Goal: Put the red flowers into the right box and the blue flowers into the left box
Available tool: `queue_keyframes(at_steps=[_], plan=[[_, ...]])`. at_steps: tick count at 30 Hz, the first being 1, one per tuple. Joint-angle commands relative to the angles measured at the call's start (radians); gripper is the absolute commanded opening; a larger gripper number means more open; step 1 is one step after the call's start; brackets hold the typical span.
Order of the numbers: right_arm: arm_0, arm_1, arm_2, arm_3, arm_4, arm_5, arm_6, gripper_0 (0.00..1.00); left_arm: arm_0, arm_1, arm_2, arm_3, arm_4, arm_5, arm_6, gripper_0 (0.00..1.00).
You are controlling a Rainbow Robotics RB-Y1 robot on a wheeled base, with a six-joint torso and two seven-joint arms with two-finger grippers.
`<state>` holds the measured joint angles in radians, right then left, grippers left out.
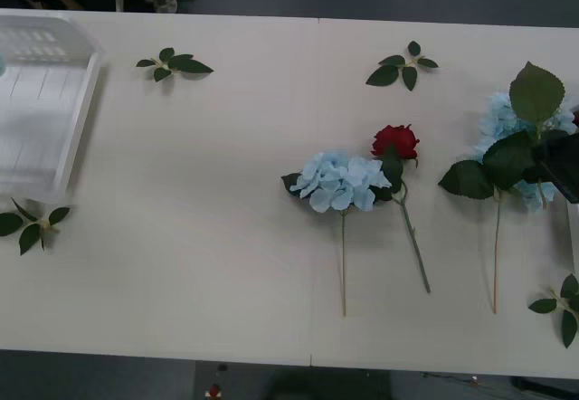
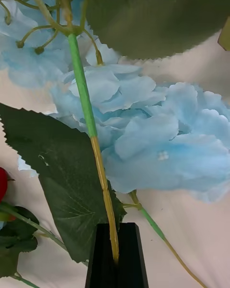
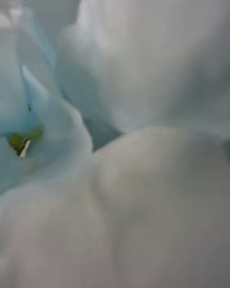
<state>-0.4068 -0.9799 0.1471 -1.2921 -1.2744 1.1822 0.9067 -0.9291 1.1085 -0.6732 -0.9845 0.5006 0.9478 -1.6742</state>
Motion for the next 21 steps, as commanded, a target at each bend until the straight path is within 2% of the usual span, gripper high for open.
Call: queue_keyframes(at_steps=[1, 2, 3, 7, 9, 14, 21], plan=[[-0.027, -0.011, -0.035, -0.003, 0.001, -0.010, 0.031, 0.00, 0.004, -0.006, 0.024, 0.087, -0.028, -0.099, -0.052, 0.01], [-0.027, -0.011, -0.046, -0.003, 0.000, -0.010, 0.073, 0.00, 0.006, -0.013, 0.024, 0.119, -0.033, -0.127, -0.050, 0.02], [-0.027, -0.011, -0.052, -0.003, -0.005, -0.010, 0.116, 0.00, 0.007, -0.022, 0.024, 0.147, -0.039, -0.153, -0.050, 0.08], [-0.023, -0.009, -0.089, -0.003, -0.034, -0.010, 0.239, 0.00, 0.007, -0.041, 0.024, 0.214, -0.040, -0.211, -0.047, 0.62], [-0.023, -0.009, -0.113, -0.003, -0.062, -0.009, 0.302, 0.00, 0.009, -0.047, 0.026, 0.234, -0.037, -0.230, -0.047, 0.76], [-0.017, -0.009, -0.161, -0.001, -0.114, -0.007, 0.397, 0.00, 0.009, -0.044, 0.024, 0.214, 0.009, -0.239, -0.052, 0.85], [-0.014, -0.011, -0.162, 0.040, -0.134, -0.007, 0.423, 0.00, 0.009, -0.018, 0.026, 0.132, 0.168, -0.190, -0.102, 0.89]])
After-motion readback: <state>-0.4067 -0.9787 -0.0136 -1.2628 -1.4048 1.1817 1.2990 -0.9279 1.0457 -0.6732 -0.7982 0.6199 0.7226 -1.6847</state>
